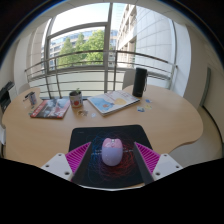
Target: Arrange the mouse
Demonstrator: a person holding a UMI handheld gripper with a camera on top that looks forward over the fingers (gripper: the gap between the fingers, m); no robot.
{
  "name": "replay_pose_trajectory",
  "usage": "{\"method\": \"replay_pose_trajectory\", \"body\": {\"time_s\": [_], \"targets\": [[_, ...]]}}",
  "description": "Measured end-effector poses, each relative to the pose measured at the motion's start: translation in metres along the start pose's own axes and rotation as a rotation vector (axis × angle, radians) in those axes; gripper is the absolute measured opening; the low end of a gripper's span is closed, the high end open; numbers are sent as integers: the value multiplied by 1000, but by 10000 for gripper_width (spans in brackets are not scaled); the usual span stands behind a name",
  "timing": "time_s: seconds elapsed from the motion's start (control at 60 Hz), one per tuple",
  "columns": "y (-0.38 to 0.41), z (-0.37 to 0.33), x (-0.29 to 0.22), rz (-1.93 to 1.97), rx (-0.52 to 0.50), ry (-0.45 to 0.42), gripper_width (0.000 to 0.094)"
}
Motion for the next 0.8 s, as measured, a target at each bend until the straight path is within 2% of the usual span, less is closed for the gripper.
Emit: {"method": "replay_pose_trajectory", "body": {"time_s": [0.2, 0.417, 0.533, 0.8], "targets": [[17, -114, -6, 6, 55, -57, 844], [49, -215, 30, 4, 81, -54, 846], [63, -242, 44, 4, 84, -53, 846], [80, -269, 43, -4, 86, -65, 847]]}}
Point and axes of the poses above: the point between the fingertips, and its own axes, seen from behind it with the camera up: y to the left, x down, z forward, the way the camera looks, the point moved 1 cm from there along -z, backward, against the way the camera looks, and after that the axes turned 12 degrees about -z, right-handed, at the moved point
